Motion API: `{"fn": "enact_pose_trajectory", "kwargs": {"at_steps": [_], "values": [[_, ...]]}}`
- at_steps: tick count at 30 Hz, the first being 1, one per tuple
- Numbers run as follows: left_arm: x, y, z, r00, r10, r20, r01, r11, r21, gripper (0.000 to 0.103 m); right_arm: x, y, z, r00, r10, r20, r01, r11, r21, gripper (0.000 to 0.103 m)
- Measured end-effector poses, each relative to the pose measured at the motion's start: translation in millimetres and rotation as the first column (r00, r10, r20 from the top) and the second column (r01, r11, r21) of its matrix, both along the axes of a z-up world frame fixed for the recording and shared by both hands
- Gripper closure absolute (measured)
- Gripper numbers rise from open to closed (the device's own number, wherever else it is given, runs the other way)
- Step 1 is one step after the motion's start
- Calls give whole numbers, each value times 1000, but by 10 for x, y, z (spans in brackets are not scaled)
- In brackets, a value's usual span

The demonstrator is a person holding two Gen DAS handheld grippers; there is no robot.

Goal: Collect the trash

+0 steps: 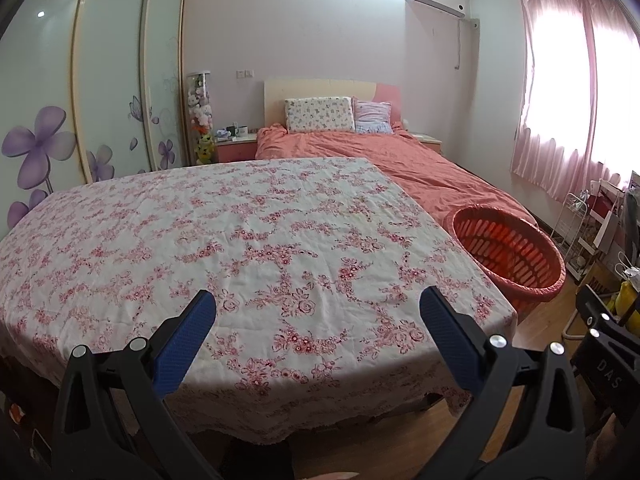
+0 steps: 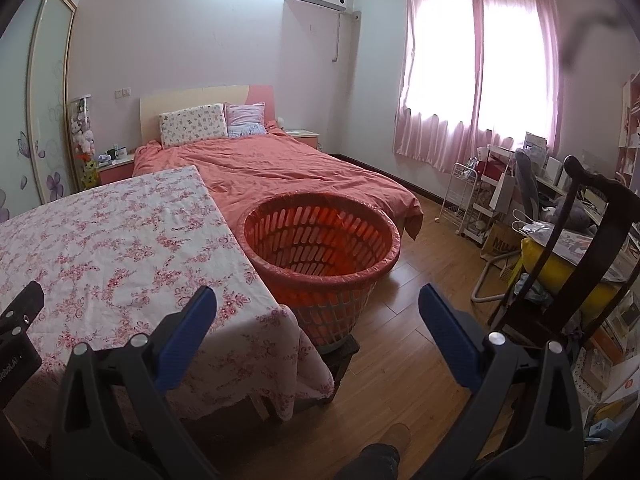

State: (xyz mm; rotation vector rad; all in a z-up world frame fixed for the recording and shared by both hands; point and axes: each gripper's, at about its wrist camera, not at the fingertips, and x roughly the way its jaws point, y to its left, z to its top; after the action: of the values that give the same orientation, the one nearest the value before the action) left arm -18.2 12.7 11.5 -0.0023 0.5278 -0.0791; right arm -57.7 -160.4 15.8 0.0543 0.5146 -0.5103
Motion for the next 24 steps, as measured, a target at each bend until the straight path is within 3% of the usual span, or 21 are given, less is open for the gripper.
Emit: {"fn": "enact_pose_trajectory", "kwargs": {"at_steps": [24], "values": [[6,3,17,1000,13,4,-13,1000,-5,3,61,4,-93,1000,11,-25,-11,1000,7,4]]}}
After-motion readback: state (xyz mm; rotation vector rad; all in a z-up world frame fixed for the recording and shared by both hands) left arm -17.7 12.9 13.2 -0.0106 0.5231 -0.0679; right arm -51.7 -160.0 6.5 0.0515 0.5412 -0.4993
